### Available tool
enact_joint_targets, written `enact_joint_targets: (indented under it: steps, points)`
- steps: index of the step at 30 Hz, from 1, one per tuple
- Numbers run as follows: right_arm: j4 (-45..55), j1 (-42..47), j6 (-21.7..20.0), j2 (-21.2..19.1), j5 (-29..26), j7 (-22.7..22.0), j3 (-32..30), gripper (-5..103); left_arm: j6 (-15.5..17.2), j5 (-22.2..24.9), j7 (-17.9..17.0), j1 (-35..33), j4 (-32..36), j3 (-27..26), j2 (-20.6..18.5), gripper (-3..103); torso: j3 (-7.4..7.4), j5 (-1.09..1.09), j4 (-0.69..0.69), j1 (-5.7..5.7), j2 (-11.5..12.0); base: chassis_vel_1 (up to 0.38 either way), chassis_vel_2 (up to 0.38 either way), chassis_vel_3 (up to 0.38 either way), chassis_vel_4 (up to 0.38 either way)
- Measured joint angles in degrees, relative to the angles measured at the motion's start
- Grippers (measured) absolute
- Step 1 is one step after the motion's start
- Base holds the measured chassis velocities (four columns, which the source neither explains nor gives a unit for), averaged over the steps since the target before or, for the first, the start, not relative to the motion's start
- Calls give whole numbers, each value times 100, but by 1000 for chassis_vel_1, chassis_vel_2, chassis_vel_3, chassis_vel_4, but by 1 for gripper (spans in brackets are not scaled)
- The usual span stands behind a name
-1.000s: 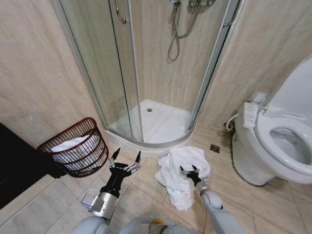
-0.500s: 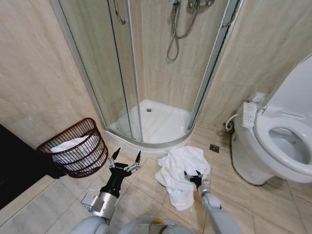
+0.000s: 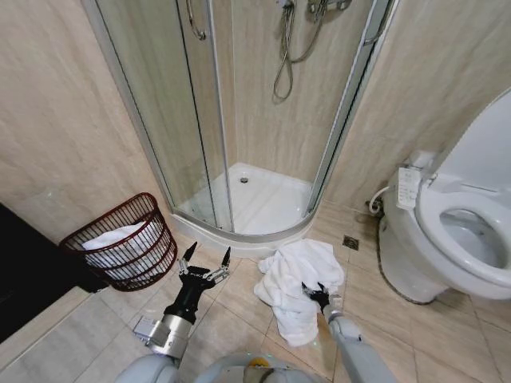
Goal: Discard the used towel into the hamper.
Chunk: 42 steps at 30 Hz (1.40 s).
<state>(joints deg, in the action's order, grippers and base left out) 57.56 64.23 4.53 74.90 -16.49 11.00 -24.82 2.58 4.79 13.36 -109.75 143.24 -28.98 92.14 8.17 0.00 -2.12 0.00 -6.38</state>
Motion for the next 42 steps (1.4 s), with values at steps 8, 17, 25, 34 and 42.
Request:
enact_joint_targets:
  steps: [8,17,25,34,42]
  points:
    - [103,60,45,-13,-4,2,14,40,0,0,0,0,0,0,0,100,1,0,0,0,-1,0,0,0,0]
    - [455,230,219,-27,217,-5,12,13,0,0,0,0,0,0,0,100,2,0,0,0,-2,0,0,0,0]
    - [708,340,360,-25,324,47,-71,10,0,0,0,0,0,0,0,100,3,0,-1,0,-3,0,0,0,0]
    - [1393,816,950,76,816,70,-425,10,0,0,0,0,0,0,0,100,3,1,-1,0,-3,0,0,0,0]
    - [2935,1549,1441,70,834,499,-876,10,0,0,0,0,0,0,0,100,3,0,0,0,-4,0,0,0,0]
